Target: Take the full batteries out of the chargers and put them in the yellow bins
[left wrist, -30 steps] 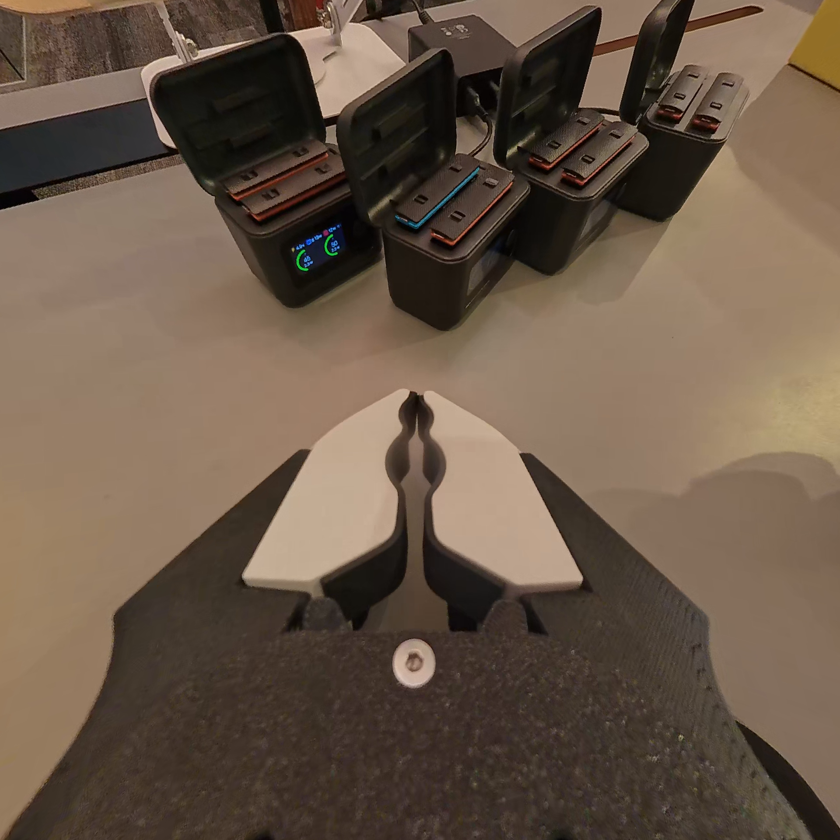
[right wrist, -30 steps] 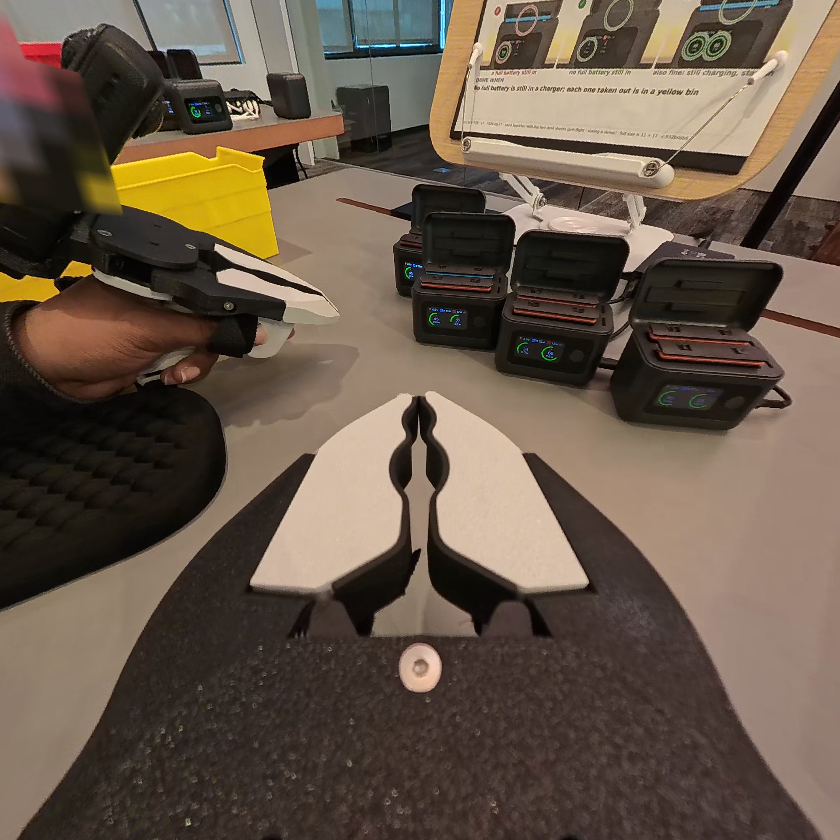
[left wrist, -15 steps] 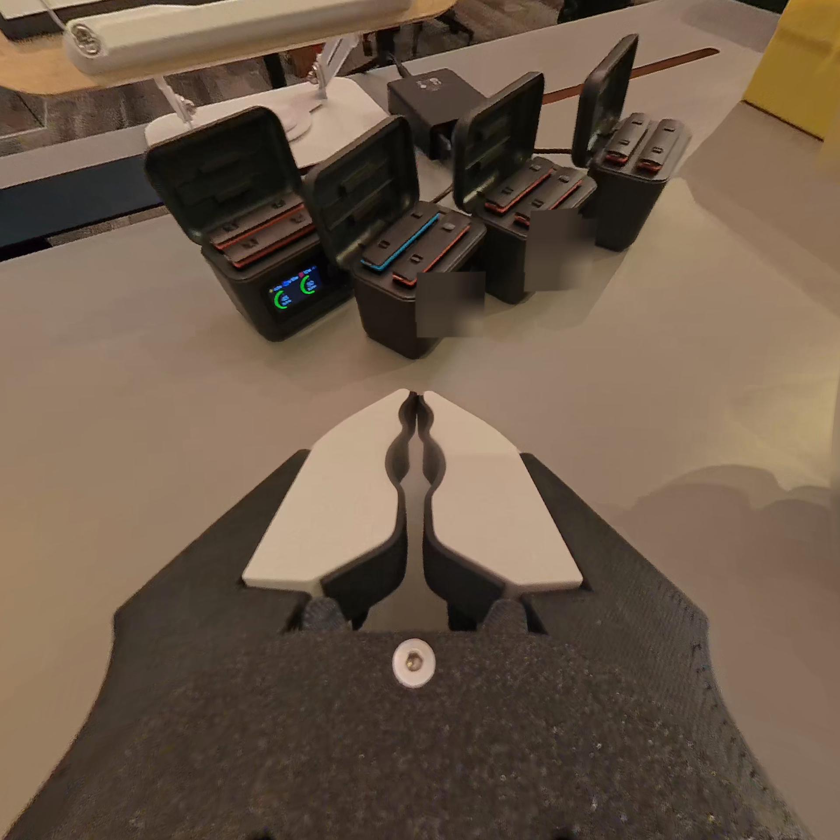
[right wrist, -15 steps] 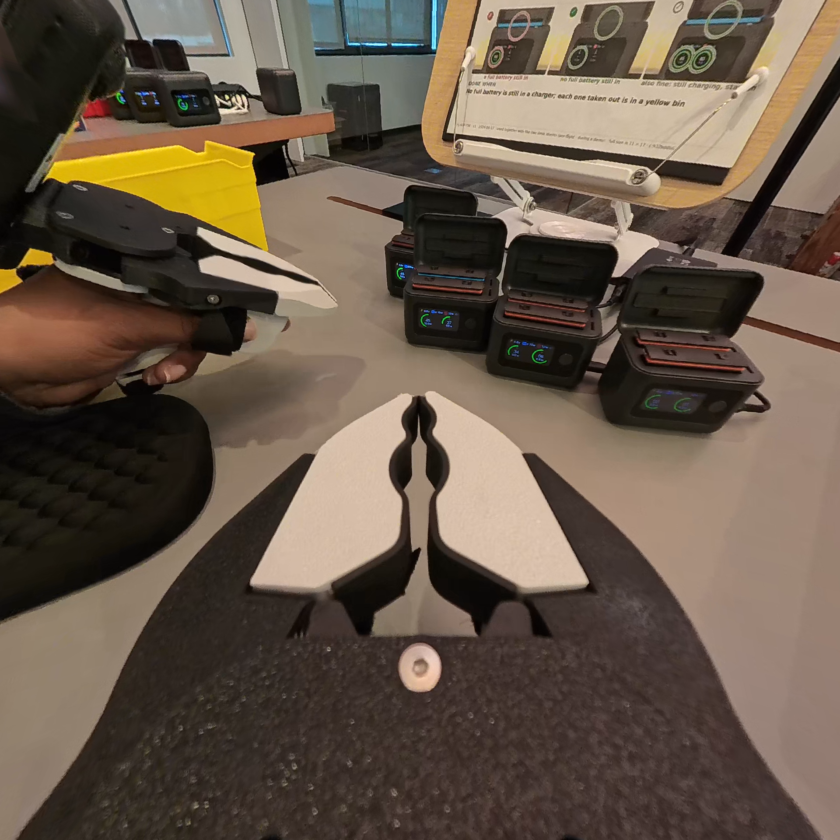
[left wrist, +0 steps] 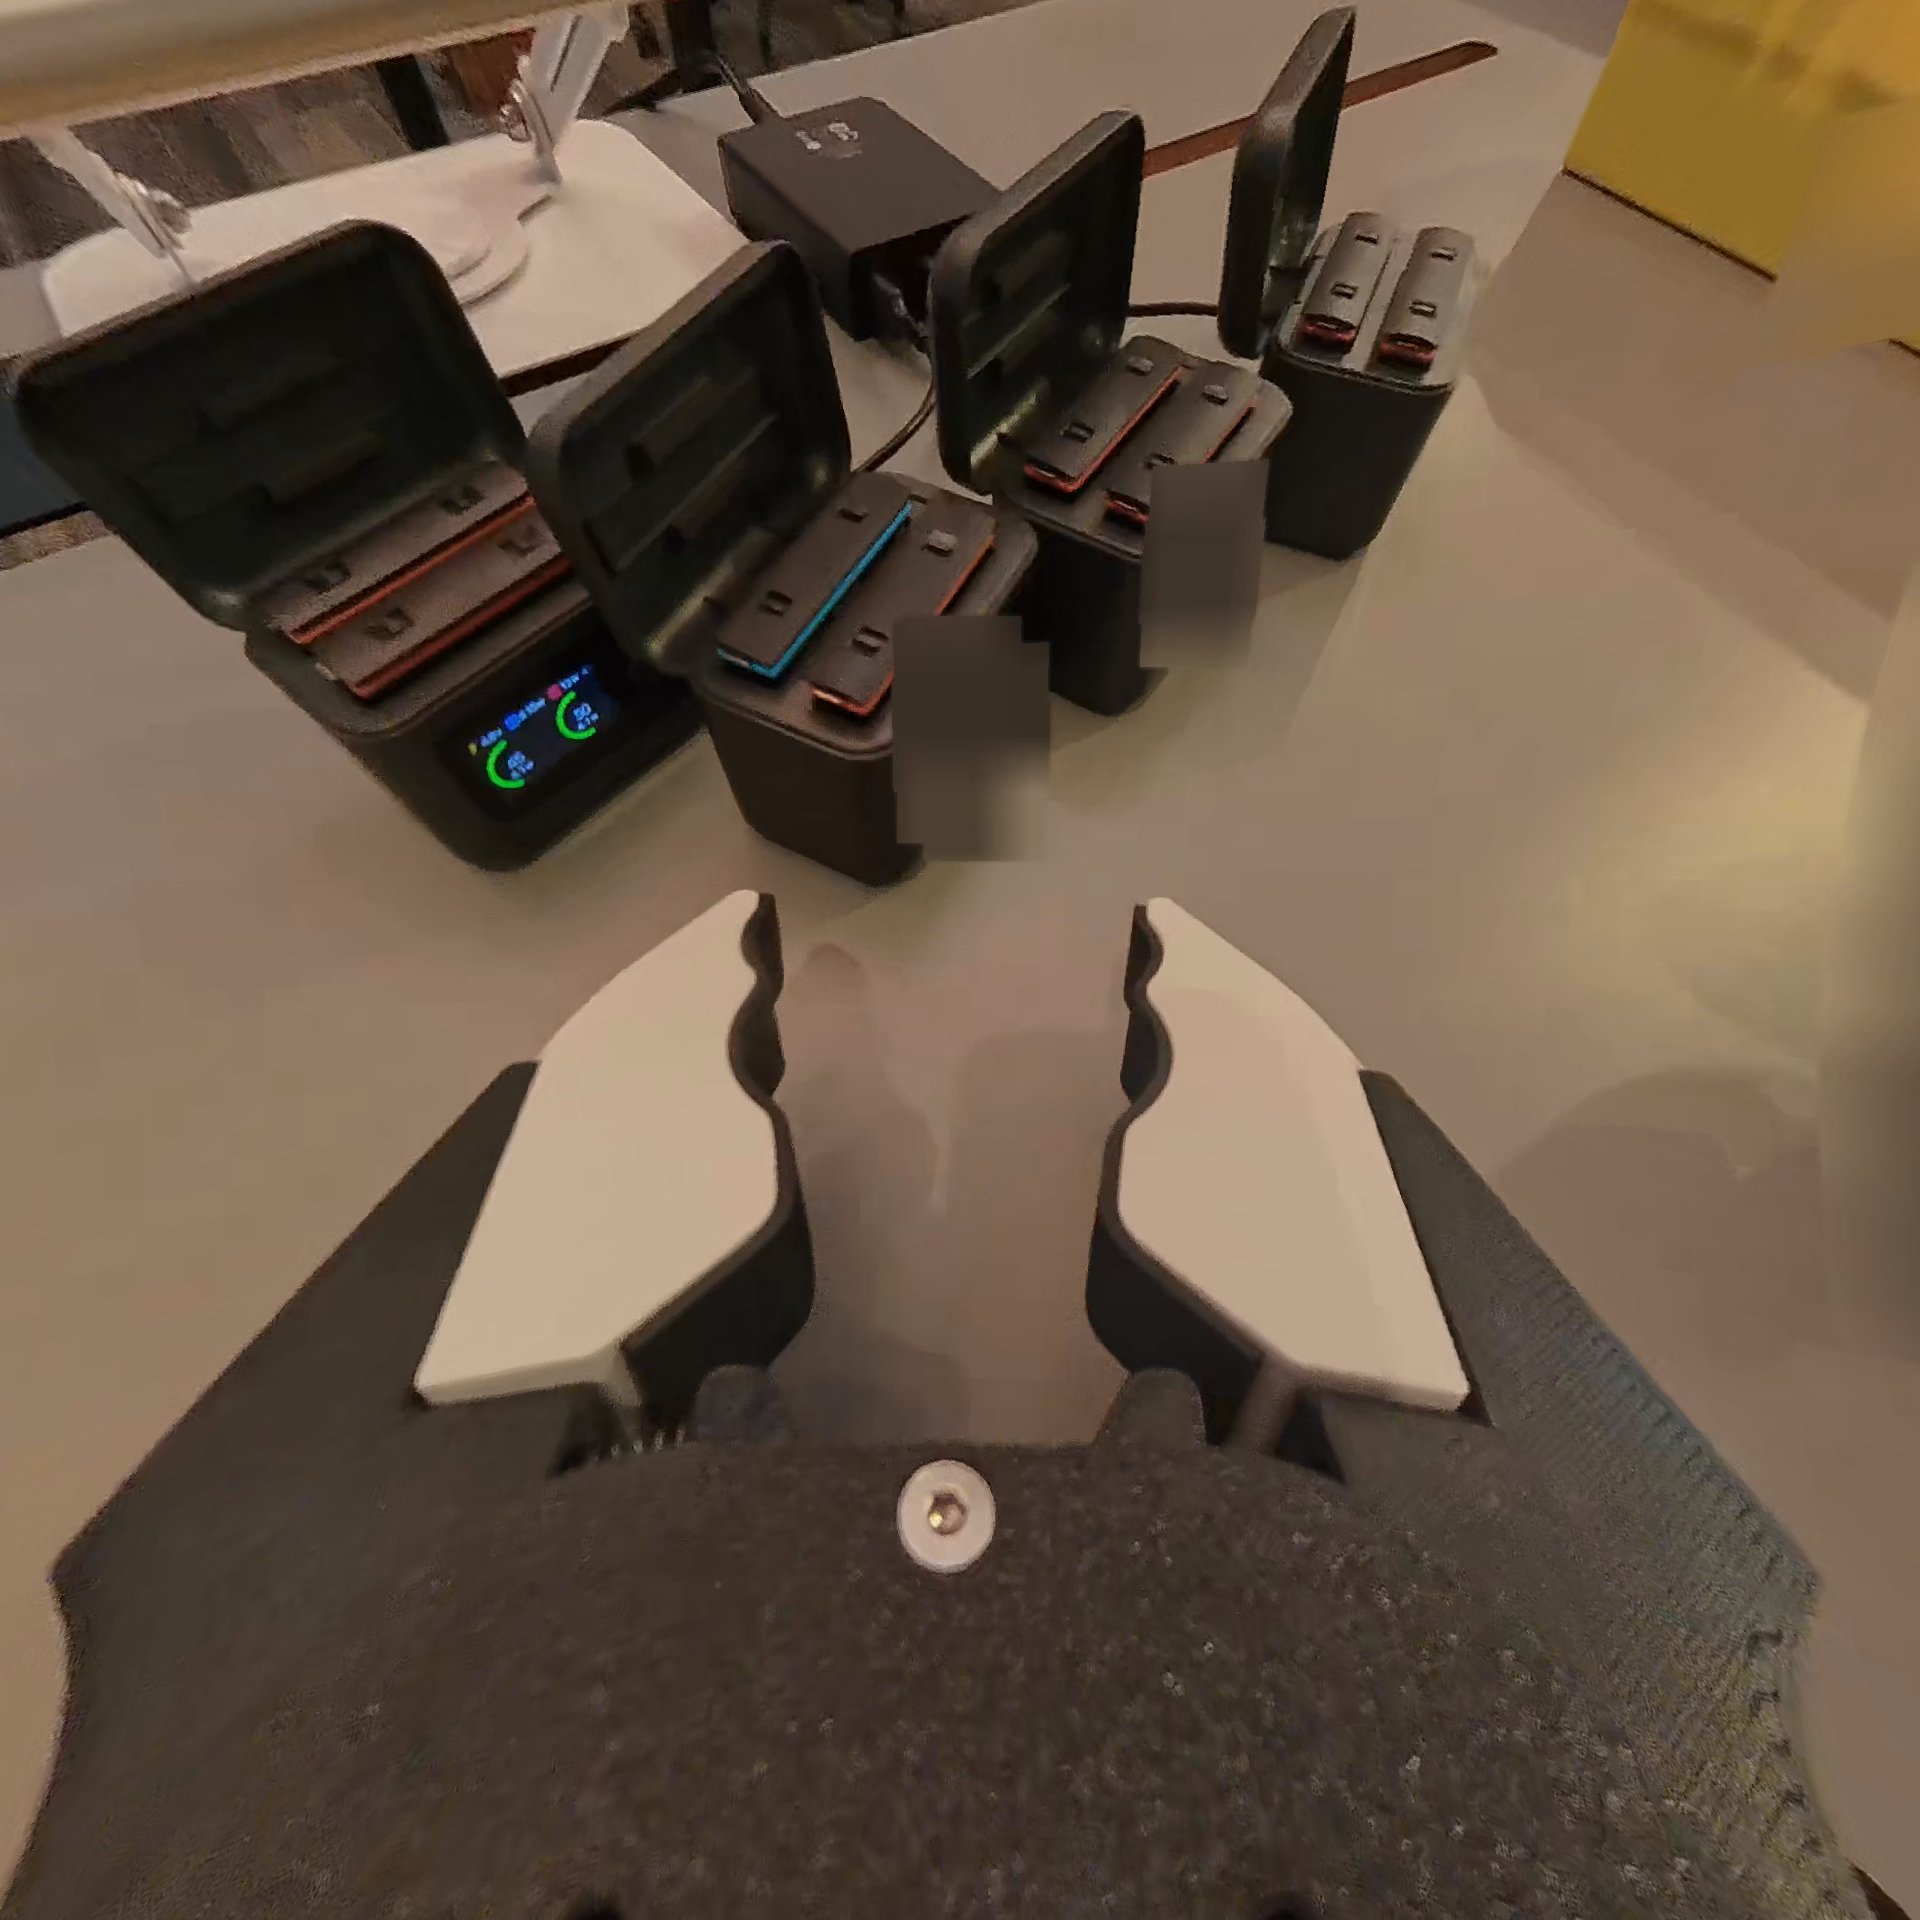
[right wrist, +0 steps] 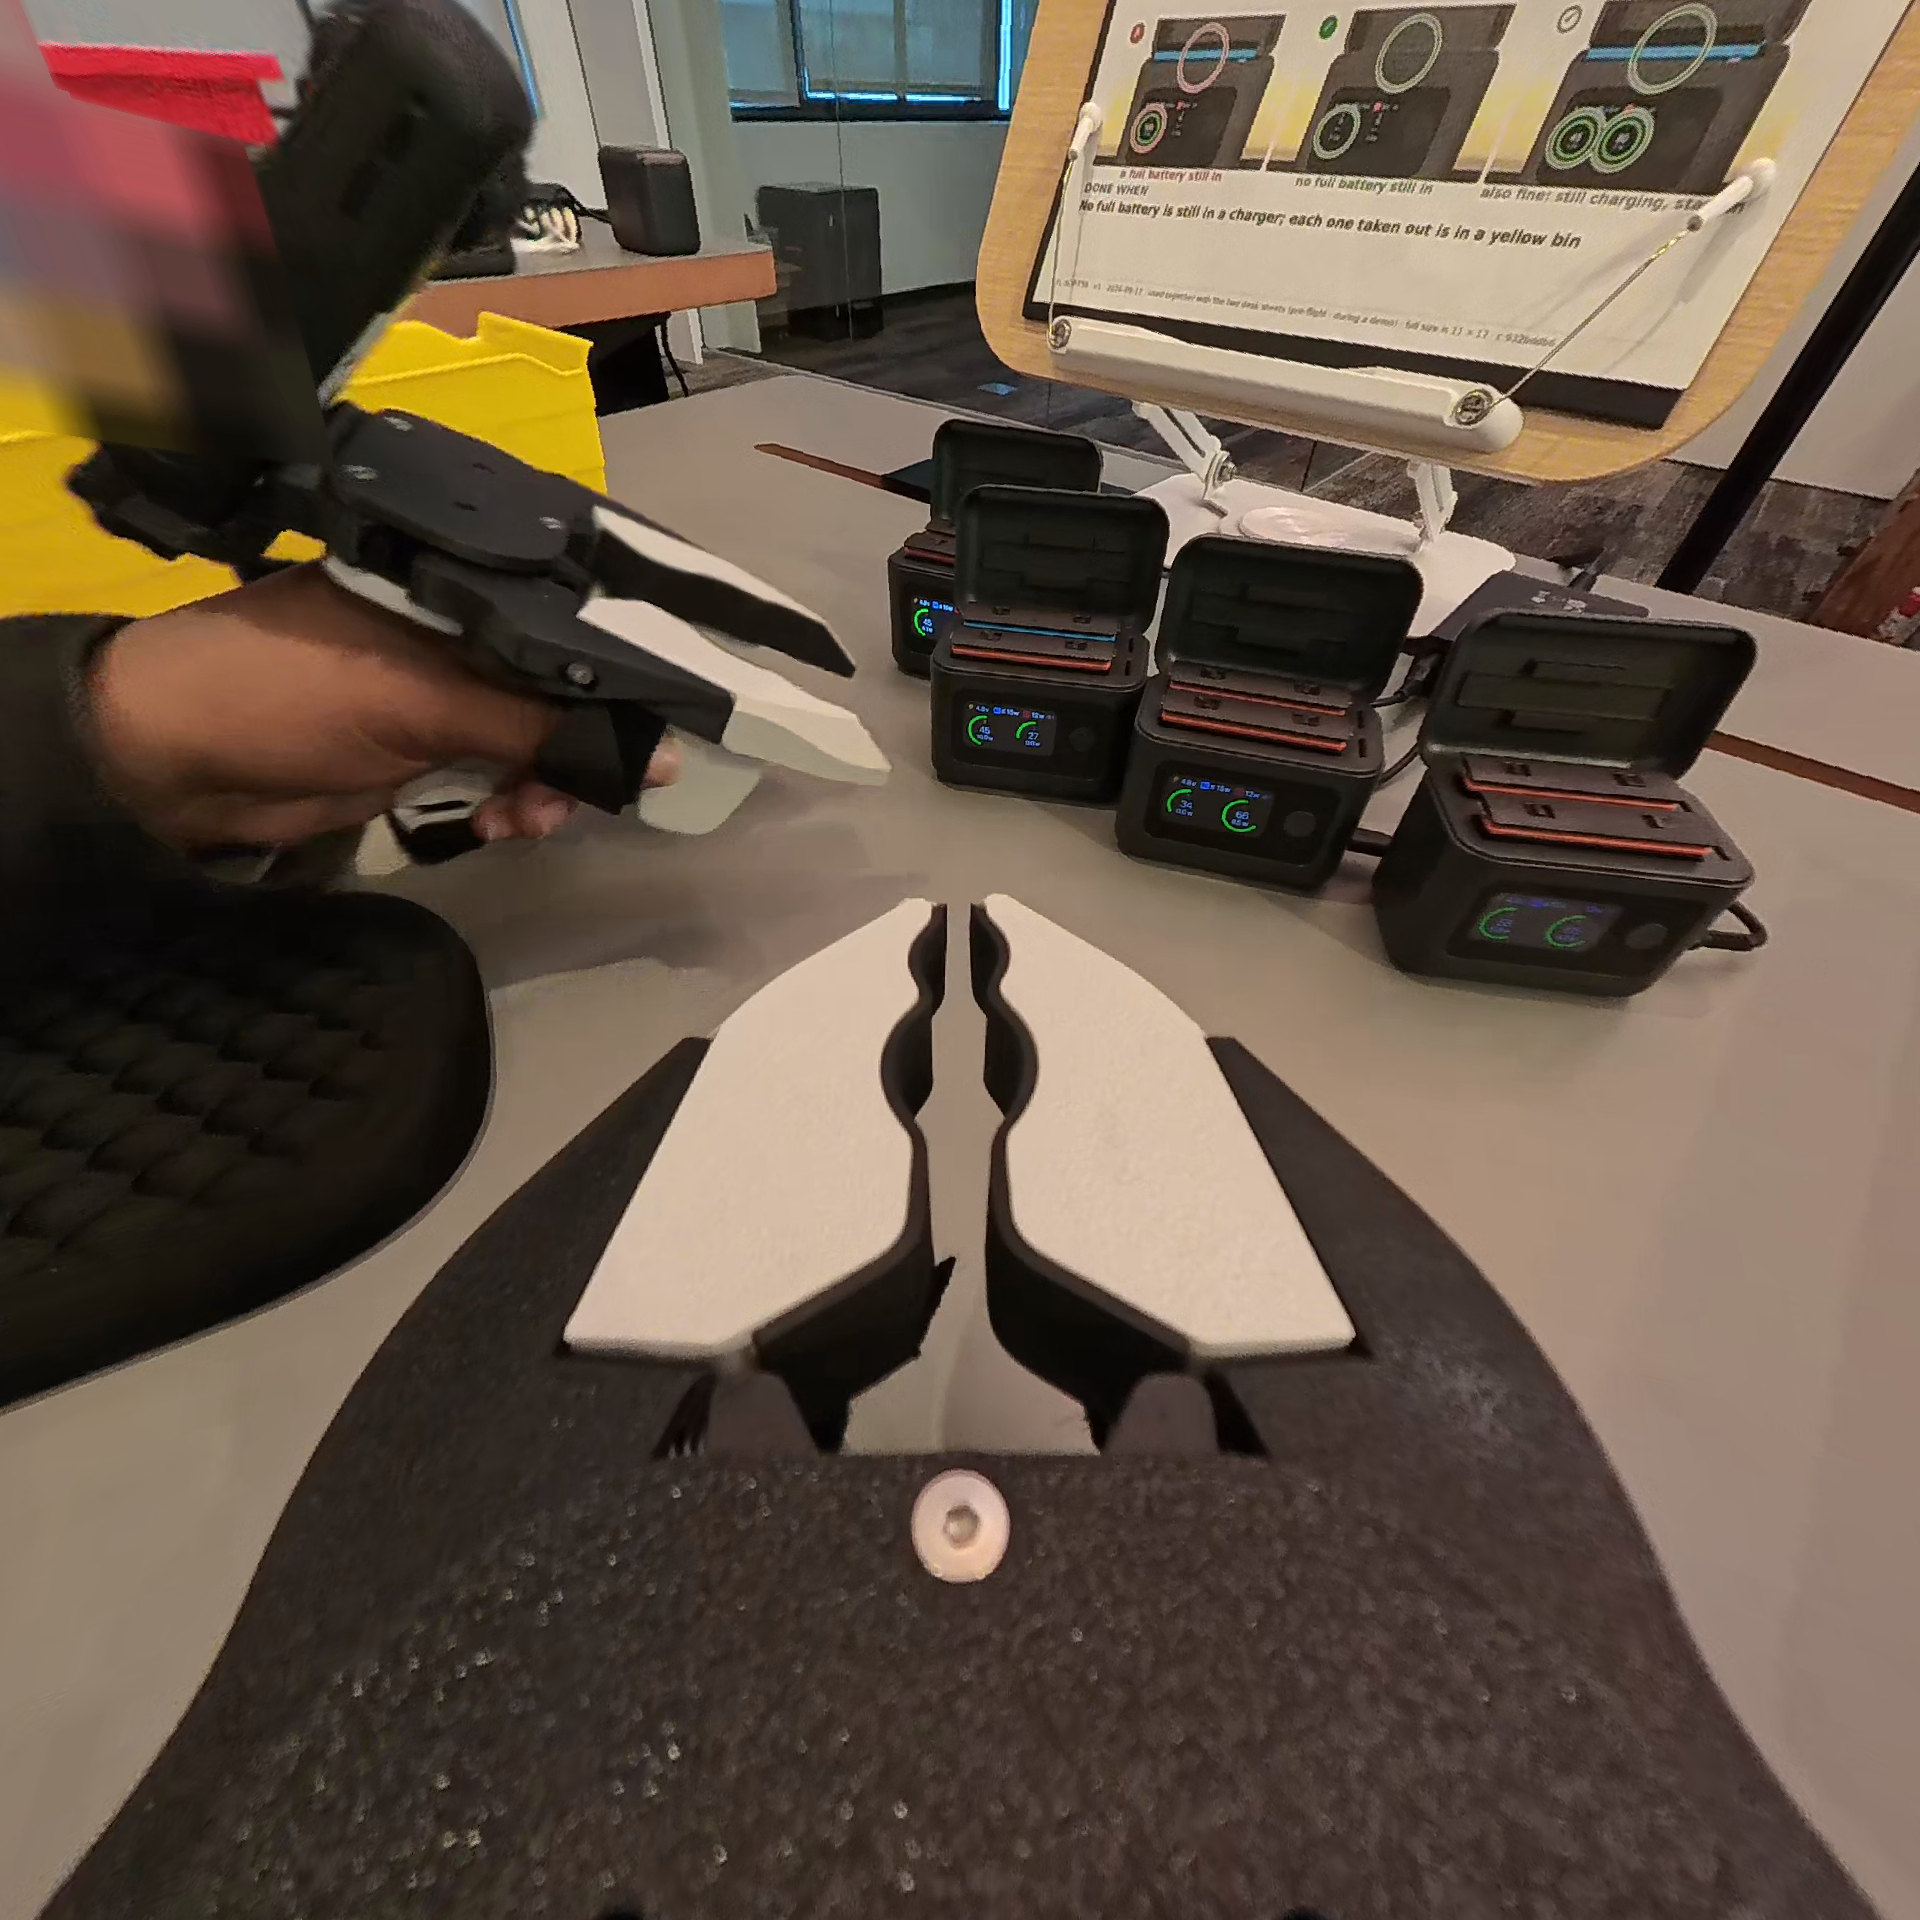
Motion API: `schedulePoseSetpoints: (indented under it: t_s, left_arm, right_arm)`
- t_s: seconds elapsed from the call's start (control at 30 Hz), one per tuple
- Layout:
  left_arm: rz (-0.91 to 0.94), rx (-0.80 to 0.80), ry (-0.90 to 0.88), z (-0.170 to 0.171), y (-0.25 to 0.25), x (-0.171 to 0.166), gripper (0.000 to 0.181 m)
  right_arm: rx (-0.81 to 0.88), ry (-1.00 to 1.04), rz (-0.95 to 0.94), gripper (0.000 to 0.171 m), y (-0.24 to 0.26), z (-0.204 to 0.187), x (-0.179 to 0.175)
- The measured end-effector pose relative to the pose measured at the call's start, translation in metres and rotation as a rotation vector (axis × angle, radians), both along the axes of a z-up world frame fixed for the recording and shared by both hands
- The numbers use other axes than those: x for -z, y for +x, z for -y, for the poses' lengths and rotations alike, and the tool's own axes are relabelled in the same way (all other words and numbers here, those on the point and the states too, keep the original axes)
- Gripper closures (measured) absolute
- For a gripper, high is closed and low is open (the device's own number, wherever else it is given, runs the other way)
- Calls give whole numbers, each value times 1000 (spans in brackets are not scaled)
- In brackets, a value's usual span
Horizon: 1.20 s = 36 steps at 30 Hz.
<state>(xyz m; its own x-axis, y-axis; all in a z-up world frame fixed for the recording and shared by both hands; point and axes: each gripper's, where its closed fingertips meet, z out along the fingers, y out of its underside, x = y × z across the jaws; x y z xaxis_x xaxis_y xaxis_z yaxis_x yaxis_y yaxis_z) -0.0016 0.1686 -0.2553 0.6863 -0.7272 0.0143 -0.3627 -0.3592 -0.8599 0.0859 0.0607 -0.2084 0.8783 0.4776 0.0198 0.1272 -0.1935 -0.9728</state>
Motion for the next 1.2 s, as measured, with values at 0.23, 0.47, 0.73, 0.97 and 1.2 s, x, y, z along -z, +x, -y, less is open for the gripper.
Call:
schedulePoseSetpoints:
  t_s: [0.23, 0.47, 0.73, 0.97, 1.2]
  left_arm:
    - [-54, 94, -44, -39, 14, 17, 112]
    - [-69, 161, -46, -53, 15, 20, 130]
    - [-79, 396, -32, -66, 11, 20, 130]
    - [-90, 522, -42, -79, 6, 21, 130]
    - [-37, 537, -87, -88, -15, 13, 129]
  right_arm:
    - [-3, -2, -15, 167, 1, 0, -1]
    - [-8, -3, -28, 167, 2, 0, -2]
    - [-18, -7, -25, 167, 0, 0, -1]
    - [-22, -12, -27, 167, 0, 0, 0]
    - [-31, -16, -31, 167, 0, 0, 0]
